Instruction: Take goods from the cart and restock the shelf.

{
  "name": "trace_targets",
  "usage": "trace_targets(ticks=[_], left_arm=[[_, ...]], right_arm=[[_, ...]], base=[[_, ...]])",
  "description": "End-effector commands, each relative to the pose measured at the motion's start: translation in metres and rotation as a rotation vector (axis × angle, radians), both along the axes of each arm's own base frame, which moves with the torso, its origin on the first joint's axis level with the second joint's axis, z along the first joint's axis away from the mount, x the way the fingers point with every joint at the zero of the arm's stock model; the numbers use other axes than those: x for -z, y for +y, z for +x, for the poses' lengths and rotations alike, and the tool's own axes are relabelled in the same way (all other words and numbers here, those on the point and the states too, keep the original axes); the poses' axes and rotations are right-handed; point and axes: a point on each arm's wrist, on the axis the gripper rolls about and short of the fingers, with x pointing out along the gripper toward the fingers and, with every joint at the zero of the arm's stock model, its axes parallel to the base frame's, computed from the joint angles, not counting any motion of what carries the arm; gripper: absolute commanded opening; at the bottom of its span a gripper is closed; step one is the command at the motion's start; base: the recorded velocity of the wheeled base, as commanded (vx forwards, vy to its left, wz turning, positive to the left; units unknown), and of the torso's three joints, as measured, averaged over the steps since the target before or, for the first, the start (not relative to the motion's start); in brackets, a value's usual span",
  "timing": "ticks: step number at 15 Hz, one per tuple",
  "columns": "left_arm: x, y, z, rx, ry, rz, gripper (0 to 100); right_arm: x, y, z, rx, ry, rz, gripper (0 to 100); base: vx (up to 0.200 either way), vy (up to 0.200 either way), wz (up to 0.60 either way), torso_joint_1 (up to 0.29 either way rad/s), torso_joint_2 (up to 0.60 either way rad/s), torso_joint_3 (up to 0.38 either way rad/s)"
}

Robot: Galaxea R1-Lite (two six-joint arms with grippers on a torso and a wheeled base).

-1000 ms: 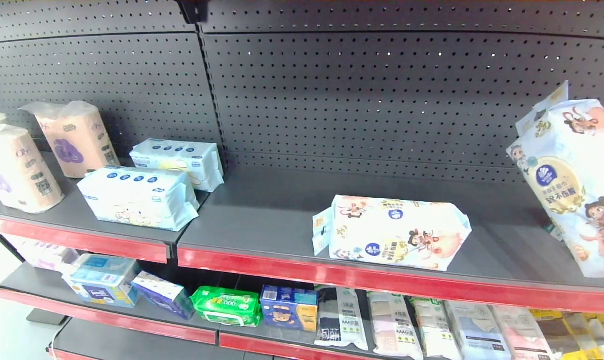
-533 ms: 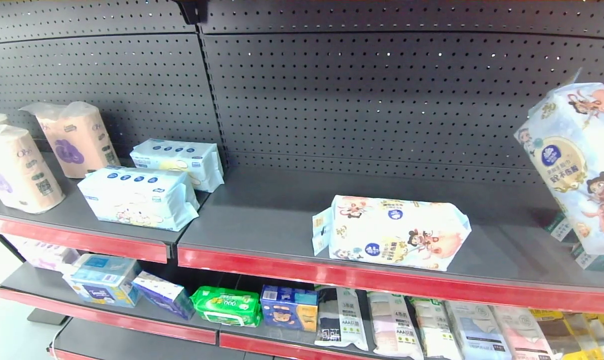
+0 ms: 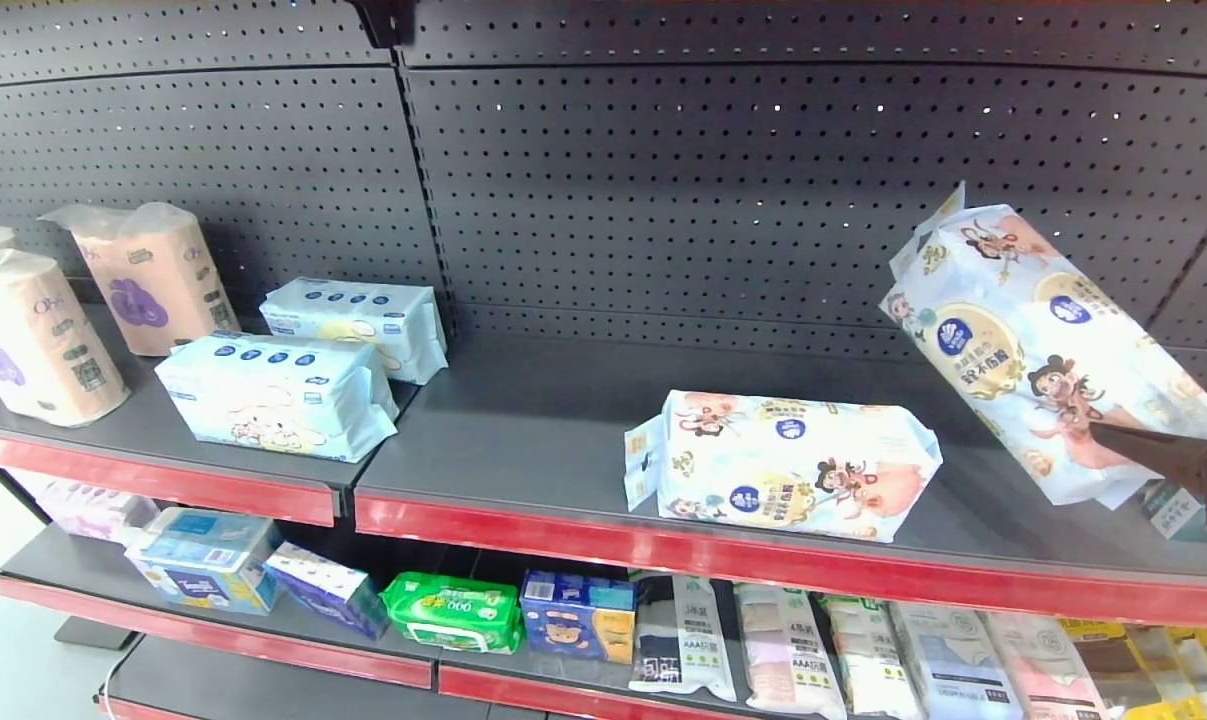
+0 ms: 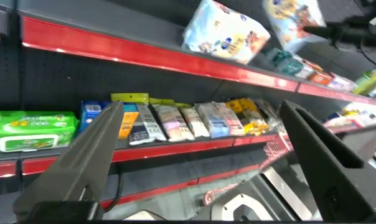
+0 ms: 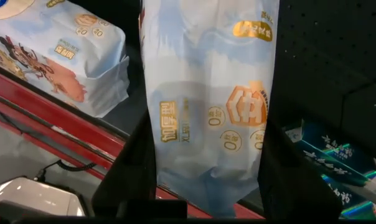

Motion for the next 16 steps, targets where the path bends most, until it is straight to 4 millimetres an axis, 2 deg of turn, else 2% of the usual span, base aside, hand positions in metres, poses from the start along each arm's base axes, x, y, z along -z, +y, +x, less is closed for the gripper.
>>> trace_targets(ticks=[1,9,12,16], left_arm=[[0.001,0.000,-0.001,0.013,0.002,-0.001,100],[0.006,0.000,-0.004,0.024,0.010,0.006,100],[0.007,0.001,-0.006,0.024,0.005,0.006,100],[0.007,0.001,-0.006,0.024,0.003,0.006,100]], right_arm=[[0.006,-0.002,0.014,-0.008,0.041,-0.013,0],[0.009,-0.009,0.039,-0.047,0.062,-0.054,0],[0.009,-0.019,0.057,-0.044,0.026,-0.086,0],[0.013,-0.023,0.069,-0.122,0.029,-0.106,0]], base=[[0.000,0.000,0.00,0.000,0.00,0.000],[0.000,0.000,0.00,0.000,0.00,0.000],[0.000,0.000,0.00,0.000,0.00,0.000],[0.000,0.000,0.00,0.000,0.00,0.000]])
